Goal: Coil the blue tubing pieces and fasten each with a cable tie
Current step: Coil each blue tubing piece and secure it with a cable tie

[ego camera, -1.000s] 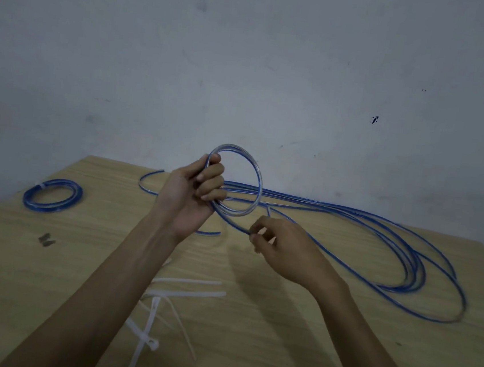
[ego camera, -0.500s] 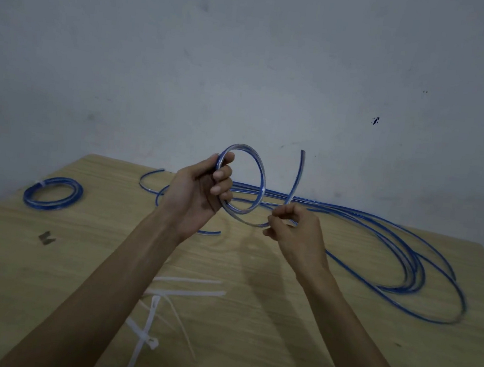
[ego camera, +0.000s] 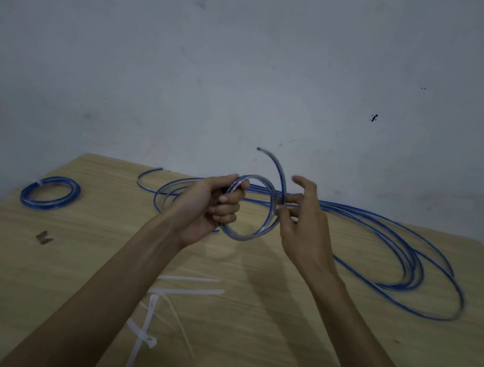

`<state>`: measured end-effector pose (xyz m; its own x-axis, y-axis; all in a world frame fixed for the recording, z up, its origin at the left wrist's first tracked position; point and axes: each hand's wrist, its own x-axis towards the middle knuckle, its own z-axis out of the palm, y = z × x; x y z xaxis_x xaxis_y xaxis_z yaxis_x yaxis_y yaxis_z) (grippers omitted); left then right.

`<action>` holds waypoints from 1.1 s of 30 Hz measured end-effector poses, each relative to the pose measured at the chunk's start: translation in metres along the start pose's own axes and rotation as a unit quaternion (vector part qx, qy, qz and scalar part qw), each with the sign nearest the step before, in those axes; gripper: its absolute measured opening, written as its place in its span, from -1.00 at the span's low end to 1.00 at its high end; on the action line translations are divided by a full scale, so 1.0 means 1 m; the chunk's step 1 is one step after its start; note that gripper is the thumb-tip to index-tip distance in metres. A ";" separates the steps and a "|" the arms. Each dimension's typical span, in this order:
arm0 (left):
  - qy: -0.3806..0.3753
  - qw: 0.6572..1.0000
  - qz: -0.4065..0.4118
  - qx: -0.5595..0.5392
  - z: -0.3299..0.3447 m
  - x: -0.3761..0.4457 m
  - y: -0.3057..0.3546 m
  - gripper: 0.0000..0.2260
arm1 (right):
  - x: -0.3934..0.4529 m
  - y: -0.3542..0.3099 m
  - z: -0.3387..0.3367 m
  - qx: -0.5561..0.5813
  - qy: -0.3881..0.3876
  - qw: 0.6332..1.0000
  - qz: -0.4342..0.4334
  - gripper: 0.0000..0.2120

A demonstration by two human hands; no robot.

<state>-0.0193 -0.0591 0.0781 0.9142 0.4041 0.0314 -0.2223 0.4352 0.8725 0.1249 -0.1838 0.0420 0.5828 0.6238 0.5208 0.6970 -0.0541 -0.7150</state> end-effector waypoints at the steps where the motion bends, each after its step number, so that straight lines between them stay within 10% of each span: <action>1: -0.005 1.000 -0.014 0.010 0.001 0.000 -0.001 -0.74 | 0.000 0.000 0.001 -0.010 0.000 1.000 -0.018 -0.54; 21: -0.080 0.993 -0.062 -0.060 -0.008 -0.004 0.000 -0.80 | -0.003 -0.007 -0.004 0.197 -0.139 0.969 0.046 -0.63; 33: -0.153 0.982 -0.067 0.091 -0.012 -0.004 -0.008 -0.71 | -0.003 -0.022 -0.005 0.245 -0.119 0.957 0.096 -0.57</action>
<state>-0.0254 -0.0544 0.0653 0.9962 0.0810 0.0306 -0.0540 0.3054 0.9507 0.1100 -0.1887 0.0588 0.5276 0.8028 0.2777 0.2717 0.1502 -0.9506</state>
